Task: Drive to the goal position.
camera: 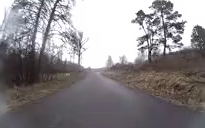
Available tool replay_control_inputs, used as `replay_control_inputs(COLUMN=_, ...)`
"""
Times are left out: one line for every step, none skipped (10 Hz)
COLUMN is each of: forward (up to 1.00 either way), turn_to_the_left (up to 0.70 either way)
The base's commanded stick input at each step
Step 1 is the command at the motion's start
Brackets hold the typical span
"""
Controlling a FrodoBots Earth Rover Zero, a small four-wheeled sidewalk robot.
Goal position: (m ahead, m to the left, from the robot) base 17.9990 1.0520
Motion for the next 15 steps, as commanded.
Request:
replay_control_inputs(forward=0.7, turn_to_the_left=0.0)
replay_control_inputs(forward=0.7, turn_to_the_left=0.0)
replay_control_inputs(forward=0.7, turn_to_the_left=0.0)
replay_control_inputs(forward=0.7, turn_to_the_left=0.0)
replay_control_inputs(forward=0.7, turn_to_the_left=0.0)
replay_control_inputs(forward=0.7, turn_to_the_left=0.0)
replay_control_inputs(forward=0.7, turn_to_the_left=0.0)
replay_control_inputs(forward=0.7, turn_to_the_left=0.0)
replay_control_inputs(forward=0.7, turn_to_the_left=0.0)
replay_control_inputs(forward=0.7, turn_to_the_left=0.16)
replay_control_inputs(forward=0.7, turn_to_the_left=0.34)
replay_control_inputs(forward=0.7, turn_to_the_left=0.29)
replay_control_inputs(forward=0.7, turn_to_the_left=0.13)
replay_control_inputs(forward=0.7, turn_to_the_left=0.0)
replay_control_inputs(forward=0.7, turn_to_the_left=0.0)
